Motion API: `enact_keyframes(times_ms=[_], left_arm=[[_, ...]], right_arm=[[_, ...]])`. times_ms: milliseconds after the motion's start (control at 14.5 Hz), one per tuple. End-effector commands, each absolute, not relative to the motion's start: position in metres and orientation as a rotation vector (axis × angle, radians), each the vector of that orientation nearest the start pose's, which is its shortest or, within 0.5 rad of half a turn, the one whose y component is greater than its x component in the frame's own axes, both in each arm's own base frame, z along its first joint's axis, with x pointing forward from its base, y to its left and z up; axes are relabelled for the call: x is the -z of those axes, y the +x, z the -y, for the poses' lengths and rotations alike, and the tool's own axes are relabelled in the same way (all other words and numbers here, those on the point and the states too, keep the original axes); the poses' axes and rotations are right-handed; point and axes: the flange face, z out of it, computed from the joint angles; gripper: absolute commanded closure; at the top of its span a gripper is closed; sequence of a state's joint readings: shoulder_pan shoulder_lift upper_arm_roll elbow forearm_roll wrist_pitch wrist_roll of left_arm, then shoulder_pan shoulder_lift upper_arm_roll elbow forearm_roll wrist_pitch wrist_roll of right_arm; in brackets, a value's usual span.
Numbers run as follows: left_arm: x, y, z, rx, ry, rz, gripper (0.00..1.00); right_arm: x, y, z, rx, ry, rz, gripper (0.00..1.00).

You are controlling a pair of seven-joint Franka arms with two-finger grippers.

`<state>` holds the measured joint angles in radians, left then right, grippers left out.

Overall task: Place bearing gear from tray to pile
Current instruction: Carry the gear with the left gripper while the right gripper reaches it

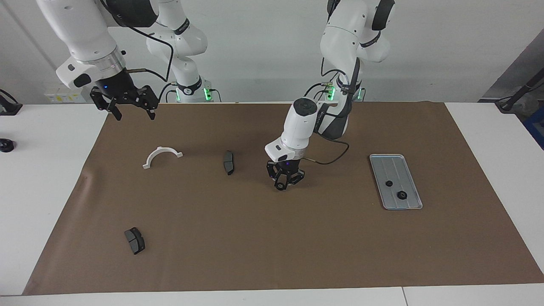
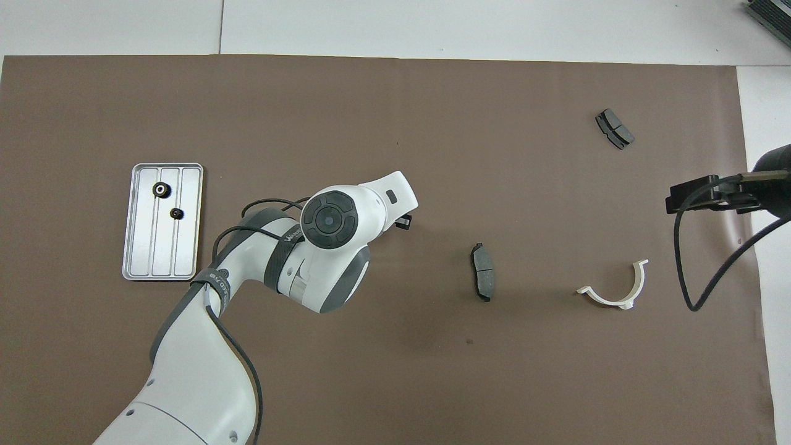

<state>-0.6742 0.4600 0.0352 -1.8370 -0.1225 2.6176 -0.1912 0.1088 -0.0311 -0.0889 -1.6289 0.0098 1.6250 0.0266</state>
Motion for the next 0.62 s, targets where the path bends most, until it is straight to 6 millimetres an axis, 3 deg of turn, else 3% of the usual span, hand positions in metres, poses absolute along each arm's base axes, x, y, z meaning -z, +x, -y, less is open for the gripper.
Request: enact_keyframes(times_ms=[0, 138, 207, 276, 413, 551], left_arm=[[-0.319, 0.551, 0.408, 0.488, -3.299, -0.518, 0.0], [-0.325, 0.549, 0.412, 0.485, -3.303, -0.524, 0.0], [-0.326, 0.55, 0.408, 0.482, -3.302, -0.515, 0.0], [-0.331, 0.552, 0.401, 0.461, -3.3, -0.506, 0.0], [-0.357, 0.555, 0.38, 0.373, -3.292, -0.488, 0.0], [-0.381, 0.555, 0.358, 0.297, -3.276, -0.472, 0.0]], right_arm=[[-0.615, 0.553, -0.032, 0.115, -3.106, 0.056, 0.0], [-0.601, 0.565, -0.042, 0.126, -3.105, 0.061, 0.0], [-0.589, 0.573, -0.062, 0.125, -3.105, 0.086, 0.0], [-0.577, 0.583, -0.075, 0.139, -3.105, 0.055, 0.0], [-0.553, 0.597, -0.117, 0.169, -3.098, 0.019, 0.0], [-0.528, 0.61, -0.142, 0.195, -3.092, -0.029, 0.0]])
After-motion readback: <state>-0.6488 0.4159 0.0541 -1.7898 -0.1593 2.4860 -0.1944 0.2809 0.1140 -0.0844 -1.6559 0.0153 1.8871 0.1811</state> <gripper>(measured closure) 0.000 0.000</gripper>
